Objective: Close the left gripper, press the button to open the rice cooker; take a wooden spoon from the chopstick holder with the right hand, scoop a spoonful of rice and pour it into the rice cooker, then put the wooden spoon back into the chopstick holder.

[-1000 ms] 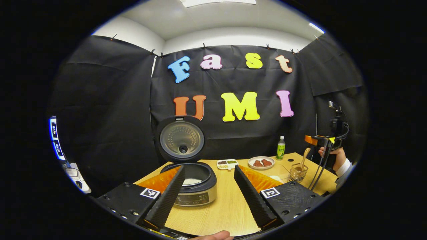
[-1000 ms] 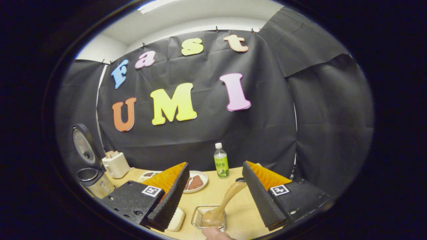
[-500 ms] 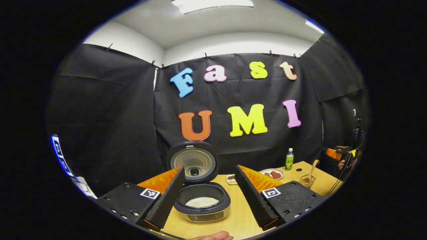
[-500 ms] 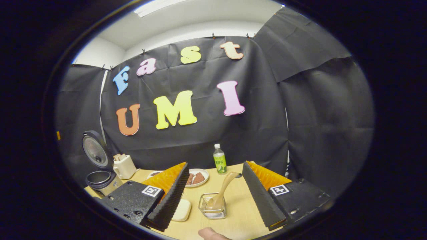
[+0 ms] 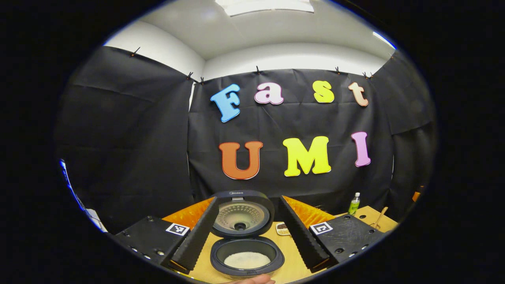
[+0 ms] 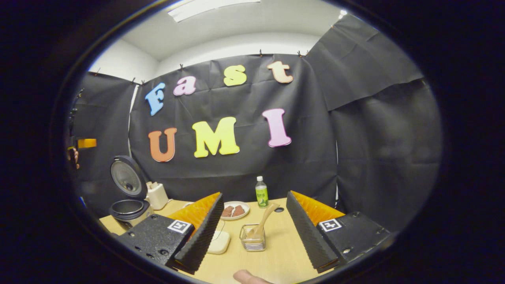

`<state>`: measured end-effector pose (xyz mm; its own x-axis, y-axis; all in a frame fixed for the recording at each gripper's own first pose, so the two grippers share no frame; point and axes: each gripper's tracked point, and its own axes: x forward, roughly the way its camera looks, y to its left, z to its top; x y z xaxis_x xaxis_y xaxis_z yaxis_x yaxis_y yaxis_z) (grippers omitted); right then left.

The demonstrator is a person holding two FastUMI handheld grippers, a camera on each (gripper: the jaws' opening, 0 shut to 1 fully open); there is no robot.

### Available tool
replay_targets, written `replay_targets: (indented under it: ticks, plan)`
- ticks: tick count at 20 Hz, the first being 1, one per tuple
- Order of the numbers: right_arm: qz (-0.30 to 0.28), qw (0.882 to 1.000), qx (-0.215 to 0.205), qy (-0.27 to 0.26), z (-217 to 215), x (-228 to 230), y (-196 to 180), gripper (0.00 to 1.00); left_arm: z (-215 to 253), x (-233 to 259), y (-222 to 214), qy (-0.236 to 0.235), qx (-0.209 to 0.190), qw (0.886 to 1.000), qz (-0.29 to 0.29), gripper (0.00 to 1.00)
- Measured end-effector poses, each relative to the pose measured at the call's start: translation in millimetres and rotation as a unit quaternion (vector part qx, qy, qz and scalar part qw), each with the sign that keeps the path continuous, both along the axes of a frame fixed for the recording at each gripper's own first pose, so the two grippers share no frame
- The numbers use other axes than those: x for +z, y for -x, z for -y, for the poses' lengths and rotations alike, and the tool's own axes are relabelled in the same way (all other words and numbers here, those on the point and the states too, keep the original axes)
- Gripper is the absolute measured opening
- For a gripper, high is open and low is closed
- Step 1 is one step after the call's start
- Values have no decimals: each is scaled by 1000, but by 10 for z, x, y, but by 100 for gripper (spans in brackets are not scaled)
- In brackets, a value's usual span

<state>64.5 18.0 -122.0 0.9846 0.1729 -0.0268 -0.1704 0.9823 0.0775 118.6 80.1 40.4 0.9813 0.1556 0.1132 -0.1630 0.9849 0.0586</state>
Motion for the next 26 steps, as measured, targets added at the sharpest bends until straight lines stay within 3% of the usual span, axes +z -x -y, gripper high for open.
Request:
replay_targets:
  ticks: [8, 11, 17, 19, 22, 25, 26]
  plan:
    - [7, 1000, 21, 21, -185, -47, 185, 100, -287, 117, -1024, -26, -4, 999, 40, 95]
    - [23, 999, 20, 15, -150, 7, 264, 99, -380, 105, -1343, -16, 1, 999, 45, 95]
    - [31, 999, 15, 12, -118, 3, 384, 99, -672, -121, -1835, 9, 28, 999, 21, 96]
    - [39, 999, 20, 9, -138, 33, 441, 99, -633, -210, -1954, 14, 18, 1000, 12, 96]
    - [46, 999, 17, 7, -128, 53, 455, 100, -646, -454, -2096, 30, 23, 999, -35, 97]
    - [45, 999, 28, 3, -173, 31, 498, 99, -670, -449, -2092, 14, 37, 998, -46, 100]
    - [42, 999, 26, 1, -149, -1, 499, 100, -669, -466, -2077, 16, 35, 998, -54, 92]
